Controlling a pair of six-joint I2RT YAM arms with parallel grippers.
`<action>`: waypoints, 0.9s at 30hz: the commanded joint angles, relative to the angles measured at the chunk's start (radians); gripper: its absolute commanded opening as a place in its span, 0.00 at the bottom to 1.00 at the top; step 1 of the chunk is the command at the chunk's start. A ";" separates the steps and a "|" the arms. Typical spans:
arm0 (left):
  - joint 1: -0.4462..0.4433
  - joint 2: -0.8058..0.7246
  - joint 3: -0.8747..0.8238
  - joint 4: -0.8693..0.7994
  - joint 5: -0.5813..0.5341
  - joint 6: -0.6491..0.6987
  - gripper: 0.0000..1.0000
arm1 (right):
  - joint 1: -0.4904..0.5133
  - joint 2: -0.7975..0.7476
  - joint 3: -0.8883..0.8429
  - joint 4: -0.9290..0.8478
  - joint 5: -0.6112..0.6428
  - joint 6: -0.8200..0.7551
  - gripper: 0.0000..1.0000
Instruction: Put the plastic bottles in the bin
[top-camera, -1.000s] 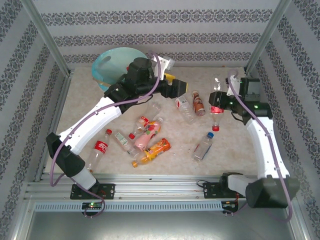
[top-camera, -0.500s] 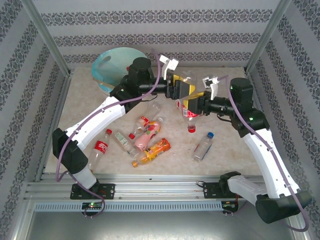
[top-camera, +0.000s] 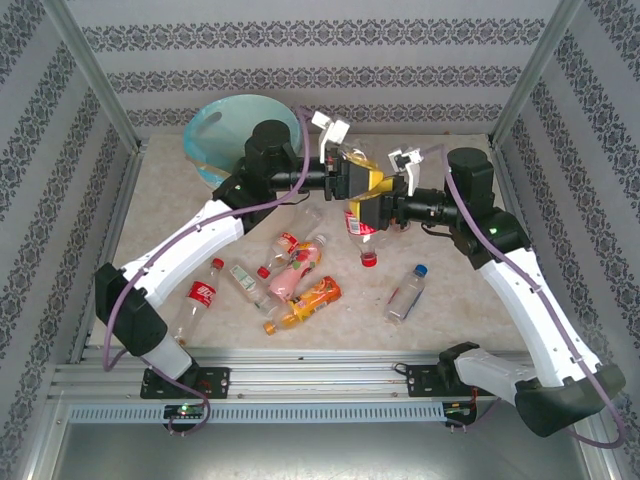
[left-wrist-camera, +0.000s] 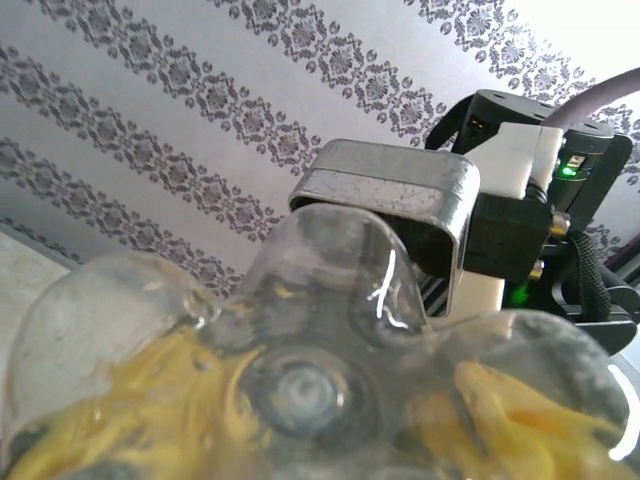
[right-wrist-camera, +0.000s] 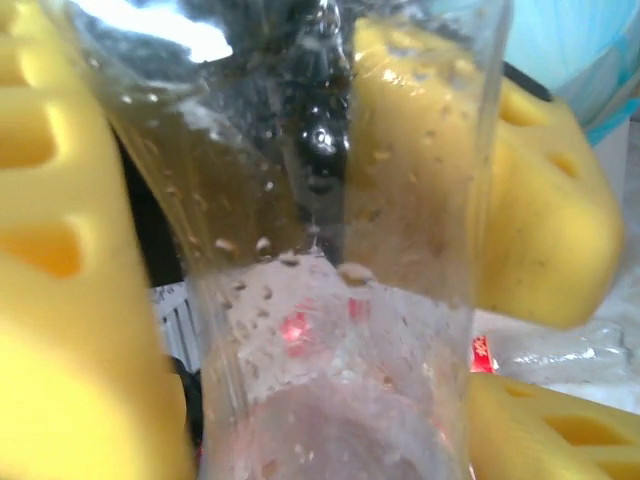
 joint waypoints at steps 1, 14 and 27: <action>0.012 -0.083 0.004 -0.042 -0.105 0.102 0.46 | 0.007 -0.048 0.032 0.047 0.041 -0.003 0.91; 0.145 -0.222 0.212 -0.386 -0.729 0.406 0.46 | 0.006 -0.189 -0.002 0.088 0.322 -0.057 0.97; 0.353 -0.120 0.266 -0.409 -0.906 0.554 0.45 | 0.015 -0.212 -0.032 0.052 0.351 -0.061 0.94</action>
